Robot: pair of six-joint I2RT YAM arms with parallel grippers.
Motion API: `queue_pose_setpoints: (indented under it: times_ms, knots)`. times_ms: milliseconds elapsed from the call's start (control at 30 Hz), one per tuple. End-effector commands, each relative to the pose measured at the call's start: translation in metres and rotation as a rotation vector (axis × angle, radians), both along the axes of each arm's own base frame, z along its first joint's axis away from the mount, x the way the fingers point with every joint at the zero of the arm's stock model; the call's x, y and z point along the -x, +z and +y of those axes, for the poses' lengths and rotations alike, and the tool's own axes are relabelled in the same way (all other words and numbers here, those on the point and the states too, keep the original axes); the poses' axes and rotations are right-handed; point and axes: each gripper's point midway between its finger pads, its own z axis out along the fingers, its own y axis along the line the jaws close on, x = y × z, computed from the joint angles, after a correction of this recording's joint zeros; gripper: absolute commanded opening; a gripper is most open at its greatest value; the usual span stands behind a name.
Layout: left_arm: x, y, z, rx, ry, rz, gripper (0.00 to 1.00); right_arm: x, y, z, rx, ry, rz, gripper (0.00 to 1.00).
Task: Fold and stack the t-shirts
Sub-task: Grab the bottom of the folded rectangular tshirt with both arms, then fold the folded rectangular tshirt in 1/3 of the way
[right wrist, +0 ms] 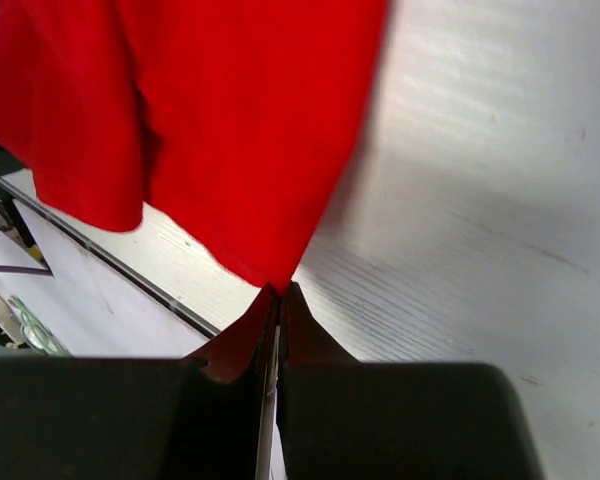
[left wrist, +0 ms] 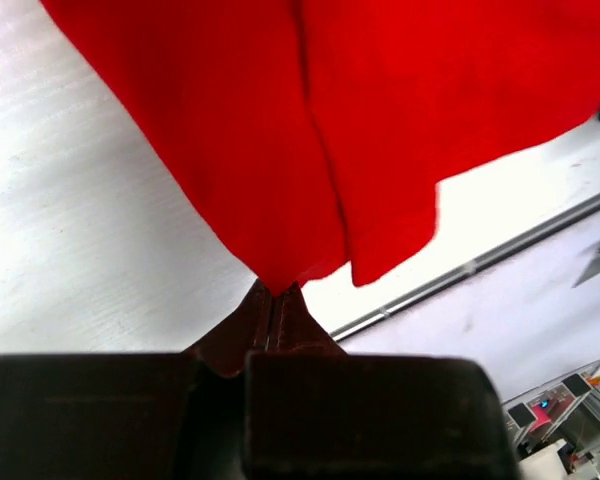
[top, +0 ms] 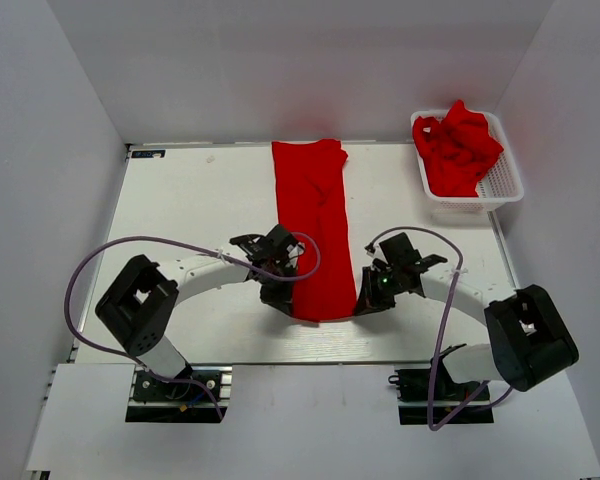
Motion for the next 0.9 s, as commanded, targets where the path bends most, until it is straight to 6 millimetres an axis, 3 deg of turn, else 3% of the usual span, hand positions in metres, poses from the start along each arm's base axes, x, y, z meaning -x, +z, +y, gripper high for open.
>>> queue_pose_setpoints:
  times_ms: [0,133,167,233,333,400,467,567,667,700,867]
  knots:
    - [-0.017,0.026,-0.001,-0.003,0.023,-0.041,0.00,-0.019,0.020,0.010,-0.021,0.027,-0.071,0.00]
    - [-0.056,0.054,-0.009,-0.028,0.073,-0.152,0.00,-0.051,0.047,0.022,-0.041,0.031,-0.147,0.00]
    - [-0.058,0.046,-0.002,-0.093,0.082,-0.138,0.00,-0.062,0.053,0.023,-0.025,0.022,-0.176,0.00]
    - [-0.076,0.052,0.000,-0.124,0.136,-0.140,0.00,-0.075,0.054,0.022,0.007,0.001,-0.199,0.00]
    - [-0.098,0.048,0.003,-0.133,0.191,-0.117,0.00,-0.115,0.072,0.031,0.025,-0.027,-0.274,0.00]
    - [-0.119,0.057,0.001,-0.083,0.230,-0.116,0.00,-0.127,0.068,0.033,0.041,-0.039,-0.271,0.00]
    - [-0.140,0.054,0.007,-0.084,0.273,-0.115,0.00,-0.145,0.074,0.037,0.050,-0.055,-0.291,0.00]
    - [-0.178,0.070,0.003,-0.029,0.320,-0.167,0.00,-0.173,0.081,0.038,0.068,-0.089,-0.327,0.00]
    - [-0.203,0.083,-0.005,0.017,0.311,-0.223,0.00,-0.204,0.093,0.040,0.073,-0.116,-0.376,0.00]
    - [-0.209,0.078,-0.003,0.004,0.311,-0.214,0.00,-0.209,0.094,0.040,0.080,-0.117,-0.380,0.00]
    - [-0.245,0.087,0.003,-0.004,0.329,-0.275,0.00,-0.239,0.094,0.036,0.098,-0.116,-0.384,0.00]
